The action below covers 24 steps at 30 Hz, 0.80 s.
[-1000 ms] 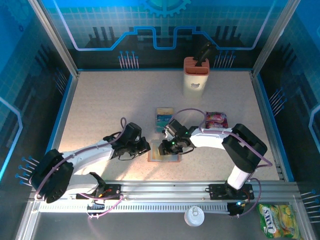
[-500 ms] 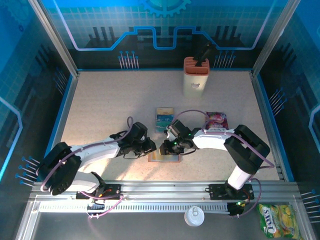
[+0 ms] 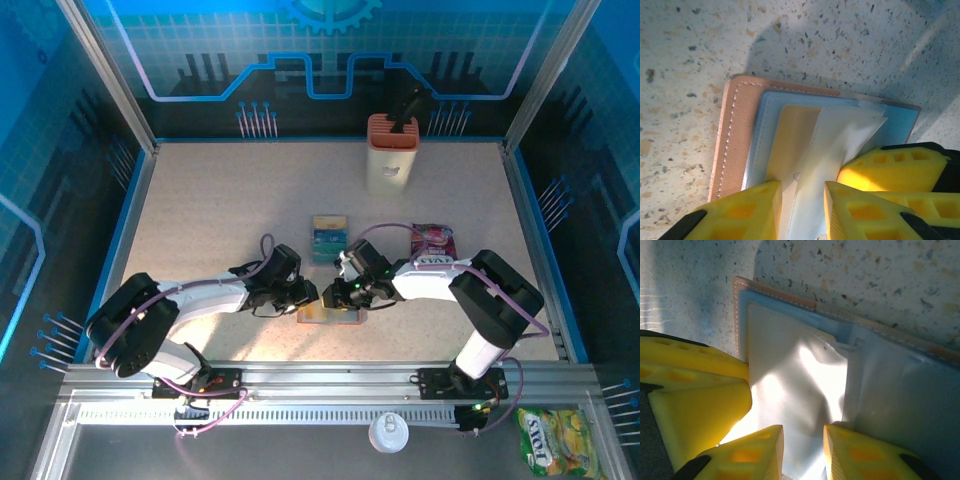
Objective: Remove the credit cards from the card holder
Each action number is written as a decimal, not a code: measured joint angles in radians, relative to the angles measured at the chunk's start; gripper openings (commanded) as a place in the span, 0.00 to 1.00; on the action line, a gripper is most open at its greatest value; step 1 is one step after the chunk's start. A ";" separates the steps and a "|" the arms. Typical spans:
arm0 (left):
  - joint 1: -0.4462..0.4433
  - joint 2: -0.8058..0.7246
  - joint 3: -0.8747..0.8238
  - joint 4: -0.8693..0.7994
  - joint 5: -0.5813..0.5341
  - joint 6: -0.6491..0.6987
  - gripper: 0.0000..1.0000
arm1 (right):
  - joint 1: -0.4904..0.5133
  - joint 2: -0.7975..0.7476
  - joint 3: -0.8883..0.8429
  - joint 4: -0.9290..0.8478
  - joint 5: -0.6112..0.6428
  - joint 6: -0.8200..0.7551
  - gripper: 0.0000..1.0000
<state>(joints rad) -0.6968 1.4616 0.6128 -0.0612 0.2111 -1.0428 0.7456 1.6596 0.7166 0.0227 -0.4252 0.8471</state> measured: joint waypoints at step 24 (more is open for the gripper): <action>-0.002 0.017 0.006 0.066 0.034 -0.032 0.22 | -0.021 -0.102 -0.049 0.033 -0.031 0.050 0.32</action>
<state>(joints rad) -0.6991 1.4784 0.6189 0.0051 0.2455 -1.0744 0.7250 1.5574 0.6674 0.0555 -0.4561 0.8967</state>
